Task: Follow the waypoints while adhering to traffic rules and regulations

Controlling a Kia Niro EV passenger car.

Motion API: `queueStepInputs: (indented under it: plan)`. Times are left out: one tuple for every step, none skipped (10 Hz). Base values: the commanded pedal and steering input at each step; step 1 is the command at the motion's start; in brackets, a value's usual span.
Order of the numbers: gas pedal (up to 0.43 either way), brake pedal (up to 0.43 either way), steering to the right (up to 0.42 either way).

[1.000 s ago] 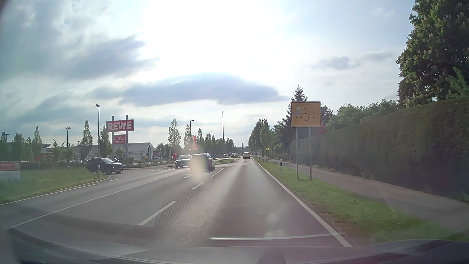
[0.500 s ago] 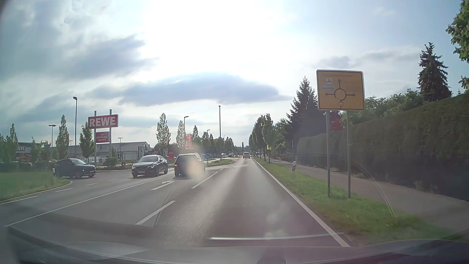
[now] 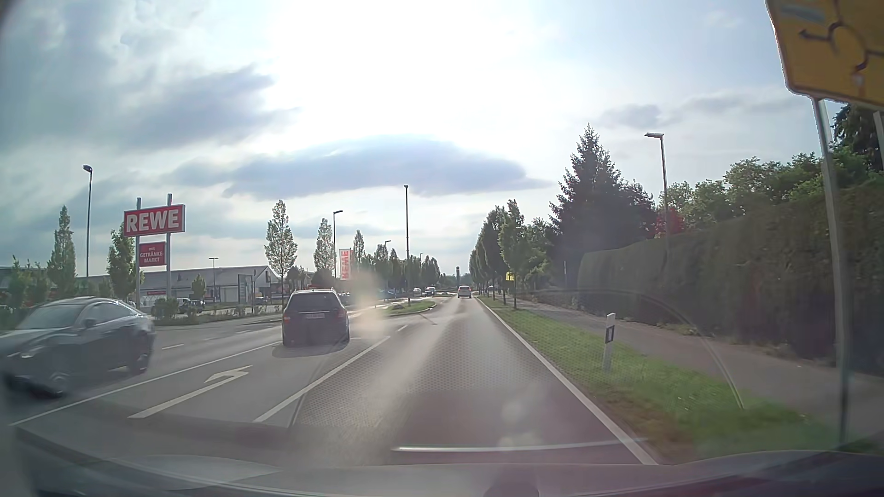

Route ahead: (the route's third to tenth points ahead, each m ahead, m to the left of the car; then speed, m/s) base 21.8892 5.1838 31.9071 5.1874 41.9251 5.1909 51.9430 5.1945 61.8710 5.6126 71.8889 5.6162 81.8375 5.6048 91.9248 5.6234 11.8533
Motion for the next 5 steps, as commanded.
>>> queueStepInputs:
  plan:
    - [0.150, 0.000, -0.002]
    - [0.150, 0.000, -0.002]
    - [0.150, 0.000, -0.002]
    - [0.150, 0.000, -0.002]
    - [0.150, 0.000, -0.002]
